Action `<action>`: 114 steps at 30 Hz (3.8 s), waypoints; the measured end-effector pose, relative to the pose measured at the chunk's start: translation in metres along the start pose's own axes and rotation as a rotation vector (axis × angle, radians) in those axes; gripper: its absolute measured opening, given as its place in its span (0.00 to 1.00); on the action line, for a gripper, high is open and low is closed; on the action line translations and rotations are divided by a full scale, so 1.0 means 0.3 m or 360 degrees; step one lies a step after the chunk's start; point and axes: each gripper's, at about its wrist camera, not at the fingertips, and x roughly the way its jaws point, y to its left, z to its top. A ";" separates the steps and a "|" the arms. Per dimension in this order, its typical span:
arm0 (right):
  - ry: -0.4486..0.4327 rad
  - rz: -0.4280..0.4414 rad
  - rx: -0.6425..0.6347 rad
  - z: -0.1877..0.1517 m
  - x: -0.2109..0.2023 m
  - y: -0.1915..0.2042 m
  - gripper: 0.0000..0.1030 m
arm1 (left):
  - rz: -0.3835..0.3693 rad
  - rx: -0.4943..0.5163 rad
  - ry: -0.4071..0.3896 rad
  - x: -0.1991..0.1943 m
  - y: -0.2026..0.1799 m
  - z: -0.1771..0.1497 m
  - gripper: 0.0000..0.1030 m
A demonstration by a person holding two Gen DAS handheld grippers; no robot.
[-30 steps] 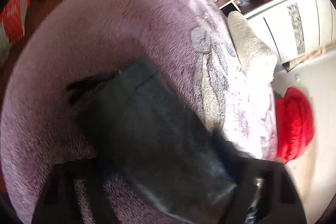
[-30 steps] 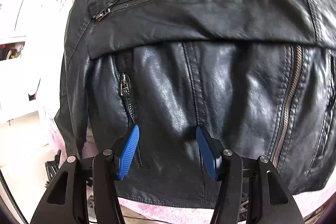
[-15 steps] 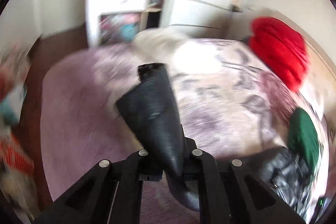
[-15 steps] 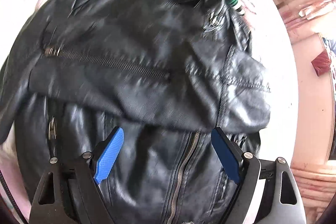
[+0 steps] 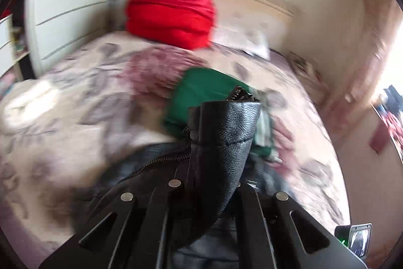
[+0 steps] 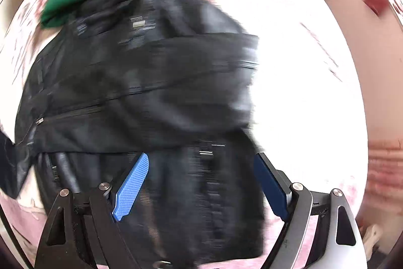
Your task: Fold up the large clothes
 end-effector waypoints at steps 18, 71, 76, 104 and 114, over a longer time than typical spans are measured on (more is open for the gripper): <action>0.0170 0.0214 0.0388 -0.038 0.077 -0.646 0.84 | -0.0355 0.0301 0.0846 0.300 -0.475 -0.311 0.90; 0.0245 0.0175 -0.0311 0.260 0.119 0.182 0.05 | 0.0612 -0.0179 0.0990 0.212 0.561 -0.236 1.00; 0.0283 0.0062 -0.0284 0.178 0.215 0.238 0.05 | 0.0638 0.0007 0.1077 0.214 0.483 -0.392 1.00; 0.0406 0.0196 -0.0392 -0.224 0.260 0.000 0.42 | 0.0818 -0.0064 0.0938 -0.272 0.142 -0.474 1.00; 0.0586 0.0641 -0.0340 -0.294 0.286 -0.333 0.37 | 0.1027 0.0101 0.1109 -0.236 -0.280 -0.749 1.00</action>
